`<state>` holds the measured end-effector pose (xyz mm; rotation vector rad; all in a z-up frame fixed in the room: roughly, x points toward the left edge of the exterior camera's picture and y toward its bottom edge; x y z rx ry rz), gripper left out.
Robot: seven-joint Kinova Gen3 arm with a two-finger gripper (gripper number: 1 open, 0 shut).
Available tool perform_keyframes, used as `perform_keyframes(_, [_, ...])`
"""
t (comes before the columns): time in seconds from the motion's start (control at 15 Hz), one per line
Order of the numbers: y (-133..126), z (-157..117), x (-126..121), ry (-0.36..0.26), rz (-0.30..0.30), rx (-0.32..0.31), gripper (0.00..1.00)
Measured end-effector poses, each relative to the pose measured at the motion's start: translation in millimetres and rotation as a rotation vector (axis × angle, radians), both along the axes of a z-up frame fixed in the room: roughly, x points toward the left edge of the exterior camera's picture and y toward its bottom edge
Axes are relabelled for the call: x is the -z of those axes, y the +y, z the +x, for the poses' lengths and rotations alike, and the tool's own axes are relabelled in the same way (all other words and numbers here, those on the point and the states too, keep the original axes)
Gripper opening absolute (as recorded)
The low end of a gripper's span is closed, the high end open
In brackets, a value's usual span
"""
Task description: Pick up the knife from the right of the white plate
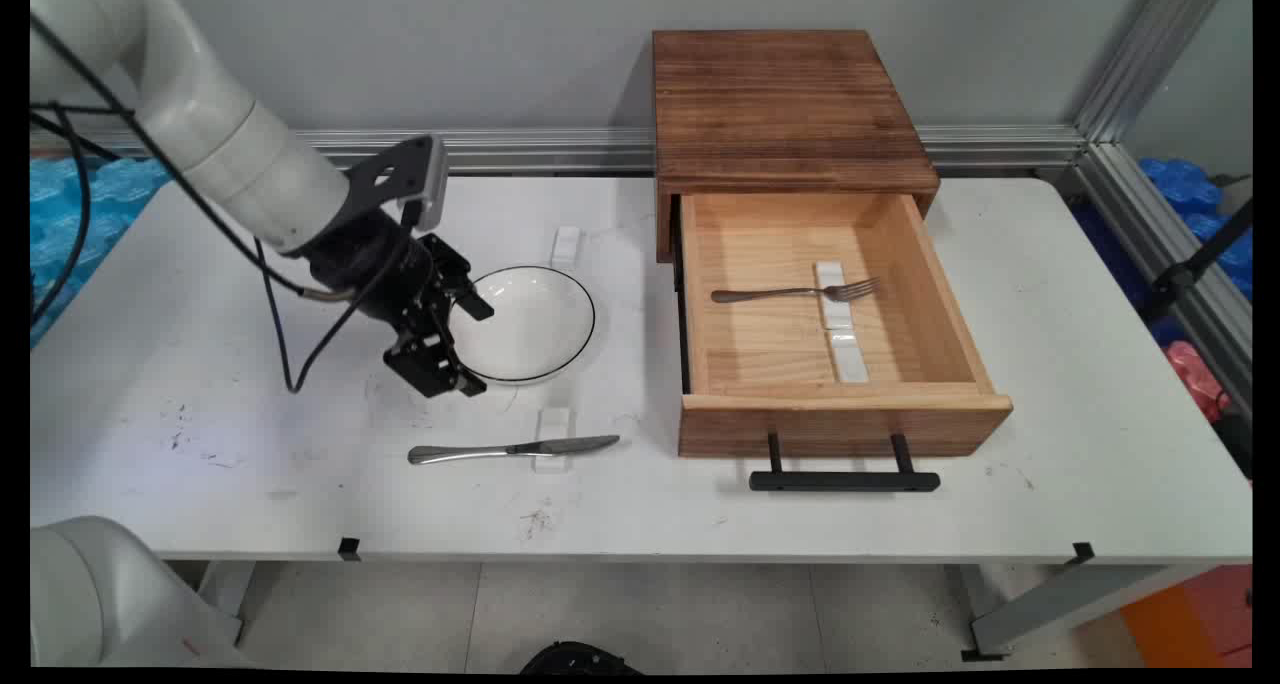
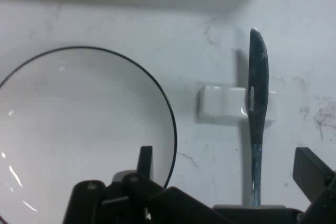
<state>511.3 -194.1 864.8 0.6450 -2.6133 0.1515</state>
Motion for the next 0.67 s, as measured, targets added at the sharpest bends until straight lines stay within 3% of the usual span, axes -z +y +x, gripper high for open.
perform_keyframes(0.67, [21, -16, 36, -0.016, -0.037, -0.009, 1.0])
